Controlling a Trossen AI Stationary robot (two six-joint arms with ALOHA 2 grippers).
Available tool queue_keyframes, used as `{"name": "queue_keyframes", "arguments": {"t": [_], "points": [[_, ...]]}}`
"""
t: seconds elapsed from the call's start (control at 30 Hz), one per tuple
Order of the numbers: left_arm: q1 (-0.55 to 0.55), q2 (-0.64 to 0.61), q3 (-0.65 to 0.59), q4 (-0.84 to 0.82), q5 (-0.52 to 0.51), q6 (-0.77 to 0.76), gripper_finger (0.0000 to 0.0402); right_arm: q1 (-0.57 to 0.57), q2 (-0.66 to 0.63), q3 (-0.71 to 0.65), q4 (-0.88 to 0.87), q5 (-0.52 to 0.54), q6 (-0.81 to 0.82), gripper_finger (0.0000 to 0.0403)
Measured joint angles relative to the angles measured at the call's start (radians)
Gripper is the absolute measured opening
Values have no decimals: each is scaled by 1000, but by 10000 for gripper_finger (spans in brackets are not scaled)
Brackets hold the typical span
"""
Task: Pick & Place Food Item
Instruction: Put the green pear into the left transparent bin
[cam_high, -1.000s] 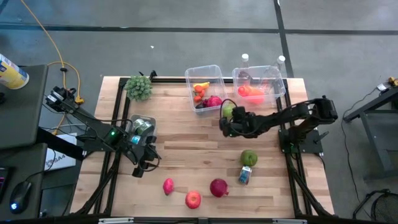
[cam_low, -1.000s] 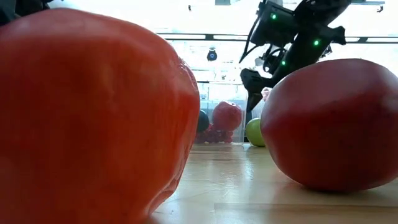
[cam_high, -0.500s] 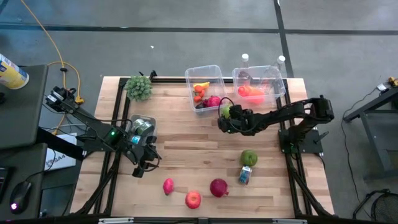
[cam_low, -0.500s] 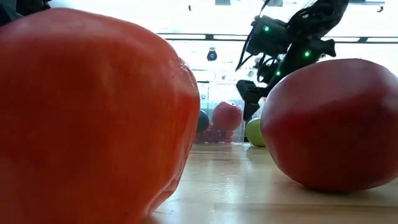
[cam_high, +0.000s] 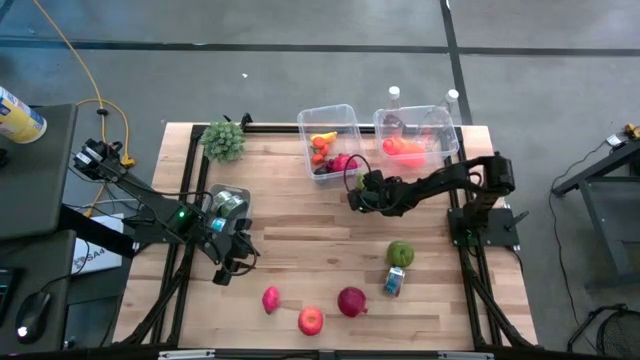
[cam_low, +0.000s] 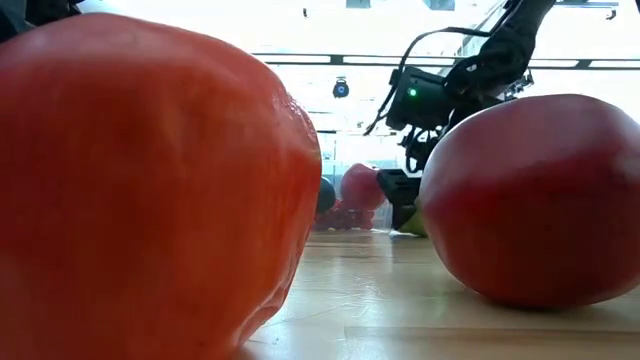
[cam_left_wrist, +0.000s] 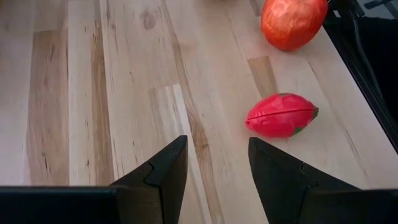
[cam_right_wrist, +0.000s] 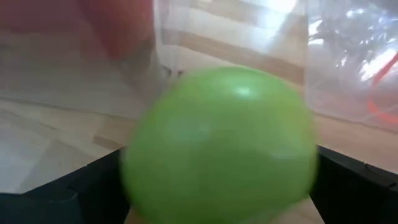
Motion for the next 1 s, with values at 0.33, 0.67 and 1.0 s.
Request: {"name": "queue_keyframes", "arguments": {"t": [0.33,0.67,1.0], "points": [[0,0,0,-1,0,0,163,9,5,1,3,-31,-1,384],[0,0,0,-1,0,-1,163,21,5,1,3,-25,-8,295],[0,0,0,-4,0,-1,163,49,5,1,3,-28,-1,294]]}}
